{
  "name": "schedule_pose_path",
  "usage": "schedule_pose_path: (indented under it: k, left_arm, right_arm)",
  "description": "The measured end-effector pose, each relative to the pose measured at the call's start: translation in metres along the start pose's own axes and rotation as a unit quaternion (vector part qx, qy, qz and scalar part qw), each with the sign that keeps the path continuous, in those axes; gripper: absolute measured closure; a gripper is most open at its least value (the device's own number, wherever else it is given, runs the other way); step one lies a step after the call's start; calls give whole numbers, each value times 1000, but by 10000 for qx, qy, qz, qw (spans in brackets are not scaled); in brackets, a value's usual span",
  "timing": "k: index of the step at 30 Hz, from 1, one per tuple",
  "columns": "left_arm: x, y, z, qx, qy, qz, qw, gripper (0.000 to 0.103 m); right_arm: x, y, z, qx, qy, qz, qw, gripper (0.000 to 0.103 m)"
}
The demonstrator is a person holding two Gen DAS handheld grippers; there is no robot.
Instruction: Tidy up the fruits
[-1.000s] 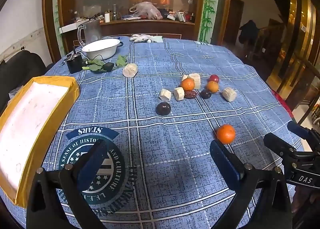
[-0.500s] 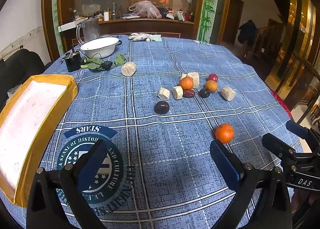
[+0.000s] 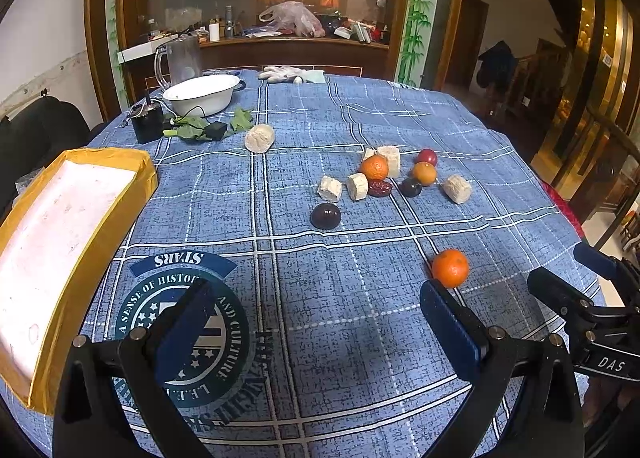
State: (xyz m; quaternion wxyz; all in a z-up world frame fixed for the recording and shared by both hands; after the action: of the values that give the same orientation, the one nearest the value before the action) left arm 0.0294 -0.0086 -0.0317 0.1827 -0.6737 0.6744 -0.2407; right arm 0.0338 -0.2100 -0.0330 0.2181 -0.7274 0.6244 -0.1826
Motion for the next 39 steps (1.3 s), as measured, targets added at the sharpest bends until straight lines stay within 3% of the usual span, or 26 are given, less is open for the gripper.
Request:
schedule_pose_path:
  k: [39]
  left_arm:
    - [-5, 1, -1, -37, -10, -66, 10000, 1]
  right_arm:
    - [3, -1, -1, 14, 39, -13, 10000, 0]
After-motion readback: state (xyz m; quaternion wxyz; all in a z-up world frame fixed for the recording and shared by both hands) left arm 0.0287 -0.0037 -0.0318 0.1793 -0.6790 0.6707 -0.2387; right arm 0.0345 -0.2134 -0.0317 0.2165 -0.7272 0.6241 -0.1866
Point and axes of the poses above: each gripper's, at about its wrist camera, not at the fingertips, and z roughly the way its jaws point, x to its right, y to its underside, the point moved 5 cm from there along z, roughly the way its jaws point, and after that the axes turned 10 degrees about -x, right-handed, at the moved point
